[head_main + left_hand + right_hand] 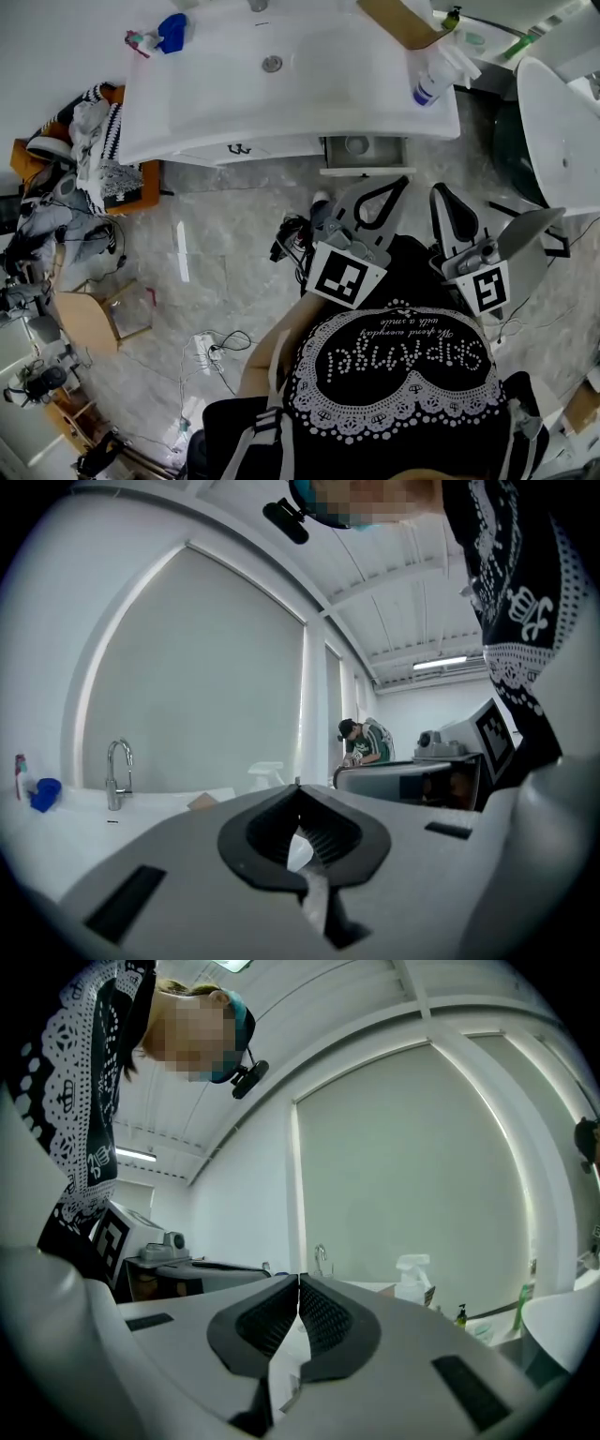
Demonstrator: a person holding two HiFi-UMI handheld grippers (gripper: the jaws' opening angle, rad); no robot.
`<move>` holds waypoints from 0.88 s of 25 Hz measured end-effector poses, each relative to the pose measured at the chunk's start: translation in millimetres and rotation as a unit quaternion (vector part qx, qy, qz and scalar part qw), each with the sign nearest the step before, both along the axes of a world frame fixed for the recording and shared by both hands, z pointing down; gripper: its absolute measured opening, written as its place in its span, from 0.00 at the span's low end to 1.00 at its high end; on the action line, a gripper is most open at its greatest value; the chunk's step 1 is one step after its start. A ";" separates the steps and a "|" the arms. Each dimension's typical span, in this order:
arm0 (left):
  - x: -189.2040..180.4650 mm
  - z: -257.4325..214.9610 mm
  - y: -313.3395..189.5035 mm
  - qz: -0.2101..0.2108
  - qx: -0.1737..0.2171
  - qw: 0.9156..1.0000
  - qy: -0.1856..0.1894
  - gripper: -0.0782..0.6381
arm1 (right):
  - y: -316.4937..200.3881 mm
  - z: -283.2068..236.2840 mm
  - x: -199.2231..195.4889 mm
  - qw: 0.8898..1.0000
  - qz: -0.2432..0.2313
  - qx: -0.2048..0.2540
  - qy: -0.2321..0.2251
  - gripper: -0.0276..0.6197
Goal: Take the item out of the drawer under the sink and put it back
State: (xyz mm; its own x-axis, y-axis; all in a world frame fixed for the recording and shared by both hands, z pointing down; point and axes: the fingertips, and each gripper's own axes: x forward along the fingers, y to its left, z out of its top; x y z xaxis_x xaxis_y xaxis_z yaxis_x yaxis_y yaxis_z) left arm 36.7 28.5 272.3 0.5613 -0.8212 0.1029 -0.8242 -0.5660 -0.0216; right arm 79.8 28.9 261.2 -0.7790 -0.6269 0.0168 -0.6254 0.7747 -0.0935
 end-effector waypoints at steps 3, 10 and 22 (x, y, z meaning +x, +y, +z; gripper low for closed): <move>-0.3 3.6 -2.1 -0.003 -0.005 1.000 0.003 0.11 | 2.9 3.1 -3.9 1.000 -0.012 -0.008 -0.003 0.07; 14.7 16.8 -1.2 0.024 -0.037 0.999 0.009 0.11 | 5.6 8.6 0.5 1.000 -0.014 -0.024 -0.009 0.07; 14.8 16.3 6.5 0.027 -0.039 0.999 0.016 0.11 | 14.4 7.3 0.1 1.000 -0.012 -0.014 -0.005 0.07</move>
State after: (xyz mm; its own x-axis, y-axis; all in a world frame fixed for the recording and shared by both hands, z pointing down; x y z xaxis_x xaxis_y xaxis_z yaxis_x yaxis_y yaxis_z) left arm 51.5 34.9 288.7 0.6077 -0.7805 0.1465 -0.7925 -0.6078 0.0490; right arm 80.0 43.3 268.5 -0.7935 -0.6080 0.0269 -0.6063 0.7859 -0.1213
